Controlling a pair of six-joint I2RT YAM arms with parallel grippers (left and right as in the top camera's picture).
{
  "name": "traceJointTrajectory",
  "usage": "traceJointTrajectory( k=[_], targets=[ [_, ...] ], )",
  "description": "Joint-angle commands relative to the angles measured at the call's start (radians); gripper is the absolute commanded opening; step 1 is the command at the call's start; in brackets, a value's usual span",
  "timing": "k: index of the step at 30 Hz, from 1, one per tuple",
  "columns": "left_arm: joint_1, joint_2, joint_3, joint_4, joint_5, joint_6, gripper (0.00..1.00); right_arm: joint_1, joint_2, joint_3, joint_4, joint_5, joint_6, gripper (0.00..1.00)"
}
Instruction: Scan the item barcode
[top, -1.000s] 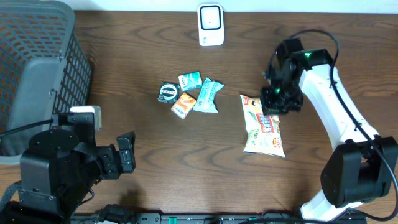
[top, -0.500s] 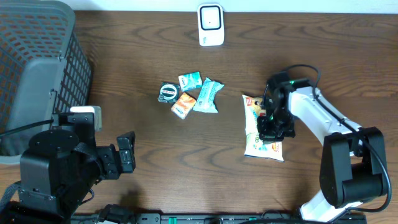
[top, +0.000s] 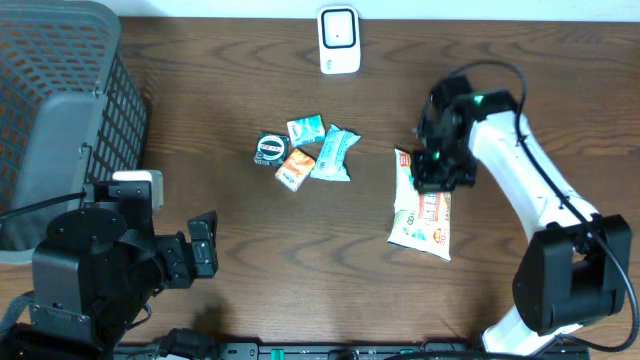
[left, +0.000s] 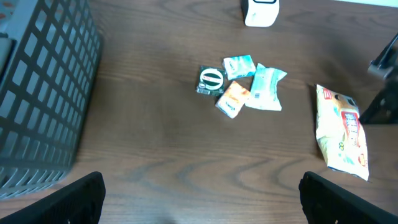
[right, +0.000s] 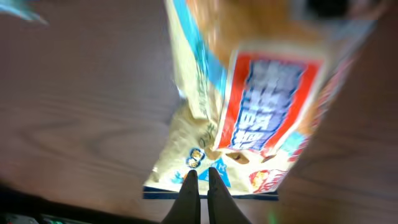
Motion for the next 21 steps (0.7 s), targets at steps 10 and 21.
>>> traceJointTrajectory(
  k=[10,21],
  targets=[
    [0.003,0.003,0.009,-0.001,-0.002,-0.013,0.98,0.005,-0.003,-0.079,0.007,0.134,0.032,0.01],
    [0.003,0.004,0.009,-0.001,-0.002,-0.013,0.98,0.013,0.001,-0.272,0.301,-0.031,0.058,0.01]
  ],
)
